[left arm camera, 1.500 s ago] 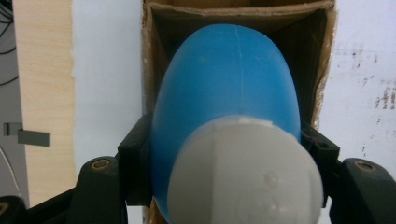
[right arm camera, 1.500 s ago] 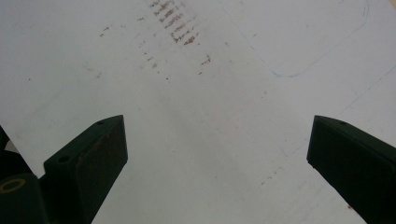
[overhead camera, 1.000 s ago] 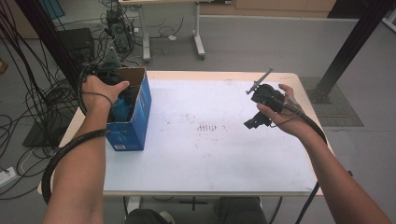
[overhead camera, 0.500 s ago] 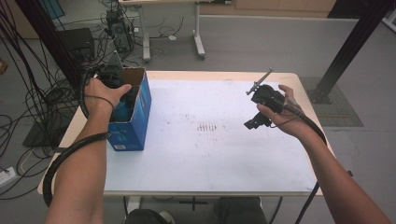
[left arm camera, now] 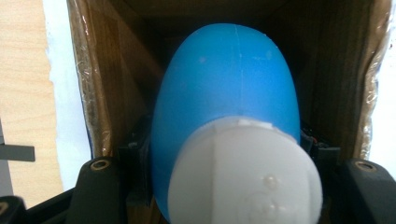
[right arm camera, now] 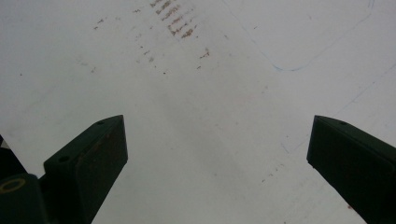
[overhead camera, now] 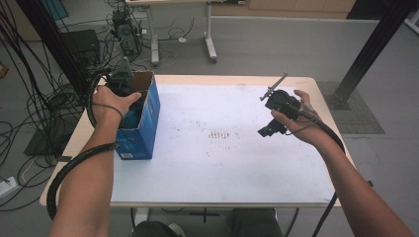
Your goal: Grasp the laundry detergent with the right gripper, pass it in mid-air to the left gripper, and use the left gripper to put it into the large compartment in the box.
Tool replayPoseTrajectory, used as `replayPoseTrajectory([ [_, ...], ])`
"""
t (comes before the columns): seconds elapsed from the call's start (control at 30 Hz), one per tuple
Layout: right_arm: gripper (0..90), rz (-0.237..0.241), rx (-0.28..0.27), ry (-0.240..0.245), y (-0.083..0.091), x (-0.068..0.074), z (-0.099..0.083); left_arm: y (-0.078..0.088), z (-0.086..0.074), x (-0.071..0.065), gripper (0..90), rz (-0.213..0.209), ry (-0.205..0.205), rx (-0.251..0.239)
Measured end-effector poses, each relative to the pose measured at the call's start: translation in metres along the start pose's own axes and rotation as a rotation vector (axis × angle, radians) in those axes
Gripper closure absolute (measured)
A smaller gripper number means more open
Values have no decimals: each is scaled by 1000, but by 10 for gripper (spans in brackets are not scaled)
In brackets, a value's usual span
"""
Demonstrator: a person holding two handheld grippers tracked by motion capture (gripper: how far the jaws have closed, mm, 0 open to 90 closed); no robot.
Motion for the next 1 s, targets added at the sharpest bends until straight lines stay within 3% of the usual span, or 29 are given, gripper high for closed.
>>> replayPoseTrajectory([
  [1.0, 51, -17, -1, 7, 0, -1, 0, 0, -4, 2, 368, -6, 5, -4],
])
Point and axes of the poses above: each handheld gripper's, and its own axes: y roughly backward along the jaws, z roughly out of its top, x roughly to its left, the point moved 1 cm from there along -y, roughly forward along the jaws, and after that the axes turned 14 degrees about -x, right-handed, at the moved point
